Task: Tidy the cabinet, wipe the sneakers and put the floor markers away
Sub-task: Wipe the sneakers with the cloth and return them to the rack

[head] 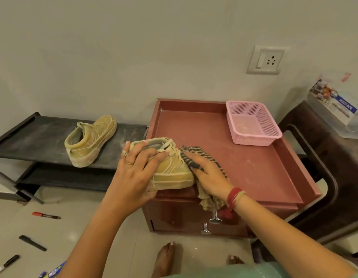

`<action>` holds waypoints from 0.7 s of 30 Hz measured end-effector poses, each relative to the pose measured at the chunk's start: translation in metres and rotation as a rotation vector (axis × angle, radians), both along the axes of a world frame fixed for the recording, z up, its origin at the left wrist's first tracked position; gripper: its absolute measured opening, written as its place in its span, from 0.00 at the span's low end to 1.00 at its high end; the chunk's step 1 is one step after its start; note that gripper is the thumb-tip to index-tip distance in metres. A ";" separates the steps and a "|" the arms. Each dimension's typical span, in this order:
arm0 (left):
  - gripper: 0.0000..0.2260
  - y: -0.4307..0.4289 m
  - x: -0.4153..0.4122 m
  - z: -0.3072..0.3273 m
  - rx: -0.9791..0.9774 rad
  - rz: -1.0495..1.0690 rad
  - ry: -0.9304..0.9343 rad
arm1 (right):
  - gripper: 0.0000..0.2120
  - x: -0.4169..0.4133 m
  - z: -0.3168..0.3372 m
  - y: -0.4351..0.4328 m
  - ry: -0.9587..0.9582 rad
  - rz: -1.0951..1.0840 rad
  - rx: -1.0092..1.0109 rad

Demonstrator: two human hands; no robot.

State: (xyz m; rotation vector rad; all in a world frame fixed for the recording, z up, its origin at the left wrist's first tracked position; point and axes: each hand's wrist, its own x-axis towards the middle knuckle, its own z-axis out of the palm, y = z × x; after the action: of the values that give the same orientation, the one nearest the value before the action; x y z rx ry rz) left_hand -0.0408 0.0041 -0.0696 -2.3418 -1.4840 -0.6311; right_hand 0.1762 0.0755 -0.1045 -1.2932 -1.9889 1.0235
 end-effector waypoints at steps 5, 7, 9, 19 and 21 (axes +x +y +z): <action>0.43 0.000 -0.001 -0.001 -0.002 -0.018 0.000 | 0.21 0.009 0.002 0.005 0.132 -0.172 -0.039; 0.44 0.002 -0.004 -0.002 -0.006 -0.042 -0.015 | 0.23 0.002 0.002 -0.004 0.074 -0.081 0.002; 0.41 0.001 -0.004 -0.005 -0.003 -0.056 -0.050 | 0.26 0.000 -0.006 -0.006 0.017 -0.042 0.016; 0.32 -0.005 0.019 -0.001 0.007 0.359 -0.868 | 0.23 -0.010 0.005 -0.017 0.224 -0.156 0.072; 0.39 -0.006 0.017 0.004 -0.116 0.534 -0.881 | 0.25 -0.012 -0.005 -0.022 0.038 -0.063 0.089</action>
State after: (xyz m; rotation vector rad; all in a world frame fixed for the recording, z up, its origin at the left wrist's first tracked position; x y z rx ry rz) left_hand -0.0241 -0.0022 -0.0653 -1.6256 -2.4170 -1.5448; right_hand 0.1641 0.0533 -0.1094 -1.2705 -1.9305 0.9130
